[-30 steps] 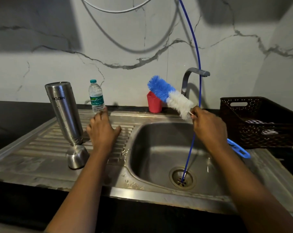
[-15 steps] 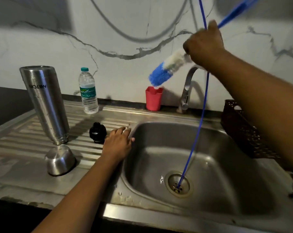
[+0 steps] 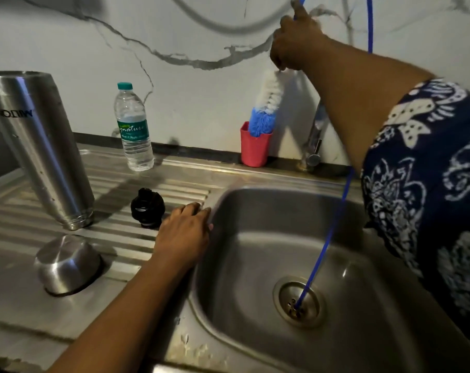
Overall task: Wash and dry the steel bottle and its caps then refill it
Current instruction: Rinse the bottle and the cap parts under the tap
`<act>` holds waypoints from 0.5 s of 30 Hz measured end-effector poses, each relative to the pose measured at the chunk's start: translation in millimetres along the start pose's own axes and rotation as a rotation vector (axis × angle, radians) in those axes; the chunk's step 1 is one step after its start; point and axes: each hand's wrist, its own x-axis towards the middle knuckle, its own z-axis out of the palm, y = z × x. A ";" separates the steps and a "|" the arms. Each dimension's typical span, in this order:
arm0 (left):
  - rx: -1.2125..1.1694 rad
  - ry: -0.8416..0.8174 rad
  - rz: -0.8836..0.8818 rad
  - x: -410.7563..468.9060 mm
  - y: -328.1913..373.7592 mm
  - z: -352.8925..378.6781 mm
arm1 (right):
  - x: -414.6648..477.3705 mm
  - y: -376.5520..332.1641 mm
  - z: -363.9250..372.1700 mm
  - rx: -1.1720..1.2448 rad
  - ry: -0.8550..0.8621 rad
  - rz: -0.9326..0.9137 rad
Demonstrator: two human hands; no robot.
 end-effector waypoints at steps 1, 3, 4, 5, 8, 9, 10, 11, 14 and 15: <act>-0.001 0.001 -0.003 0.0 0.4 0.3 | 3.1 -3.9 4.8 0.022 -0.021 0.005; -0.003 -0.003 -0.007 0.0 1.1 0.1 | 8.1 -12.9 13.4 0.063 -0.063 0.006; -0.005 -0.009 -0.009 -0.1 1.2 0.0 | 9.6 -17.2 17.5 0.078 -0.082 0.000; -0.009 -0.015 -0.010 -0.2 1.3 -0.2 | 10.4 -21.0 21.9 0.091 -0.098 -0.006; -0.022 -0.024 -0.018 -0.7 1.7 -0.8 | 10.1 -26.1 36.8 0.153 -0.072 0.002; -0.026 -0.028 -0.022 -1.0 1.9 -1.0 | 9.5 -26.1 41.7 0.177 -0.029 0.011; -0.029 -0.031 -0.025 -0.9 2.4 -1.1 | 9.0 -25.5 46.6 0.208 0.029 0.019; -0.030 -0.033 -0.025 -0.8 2.6 -1.1 | 8.7 -25.6 51.0 0.244 0.087 0.028; -0.036 -0.040 -0.024 -1.6 2.0 -0.2 | 6.1 -30.9 58.9 0.462 0.205 0.071; -0.037 -0.040 -0.023 -1.8 1.7 -0.2 | 4.7 -32.8 59.1 0.545 0.241 0.098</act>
